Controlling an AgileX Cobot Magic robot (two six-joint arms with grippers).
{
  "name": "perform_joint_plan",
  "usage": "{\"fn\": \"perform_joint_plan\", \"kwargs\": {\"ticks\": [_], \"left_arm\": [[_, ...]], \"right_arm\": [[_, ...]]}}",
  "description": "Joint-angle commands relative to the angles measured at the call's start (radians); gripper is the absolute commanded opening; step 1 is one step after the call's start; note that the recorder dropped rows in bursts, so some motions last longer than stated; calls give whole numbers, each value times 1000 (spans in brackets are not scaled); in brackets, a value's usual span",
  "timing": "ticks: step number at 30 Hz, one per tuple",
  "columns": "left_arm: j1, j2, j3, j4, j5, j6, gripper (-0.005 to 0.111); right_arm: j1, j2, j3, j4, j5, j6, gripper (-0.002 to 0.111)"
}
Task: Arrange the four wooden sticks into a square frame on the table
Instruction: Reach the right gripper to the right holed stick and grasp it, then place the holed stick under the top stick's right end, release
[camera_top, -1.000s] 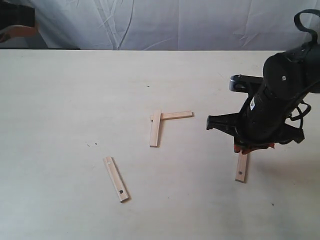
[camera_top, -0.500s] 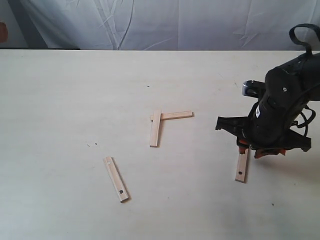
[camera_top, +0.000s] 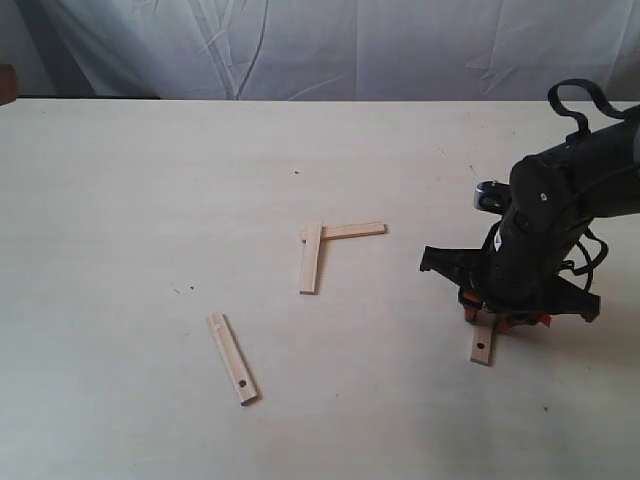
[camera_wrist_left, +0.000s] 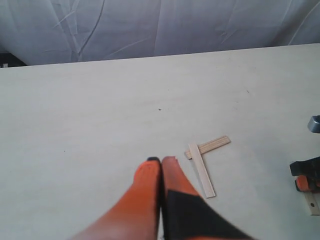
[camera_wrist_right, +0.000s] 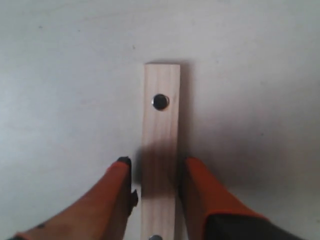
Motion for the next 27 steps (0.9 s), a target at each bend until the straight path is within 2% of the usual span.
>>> {"fn": "perform_joint_plan", "kwargs": {"ticks": [1, 7, 15, 22, 27], "left_arm": [[-1, -7, 6, -2, 0, 3, 0], [-1, -7, 6, -4, 0, 3, 0], [-1, -7, 6, -4, 0, 3, 0], [-1, -7, 6, -4, 0, 3, 0], [-1, -7, 6, -2, 0, 3, 0]], "right_arm": [[-3, 4, 2, -3, 6, 3, 31], [-3, 10, 2, -3, 19, -2, -1], [-3, -60, -38, -3, 29, -51, -1], [-3, -62, -255, 174, 134, -354, -1], [22, 18, -410, 219, 222, -471, -1]]}}
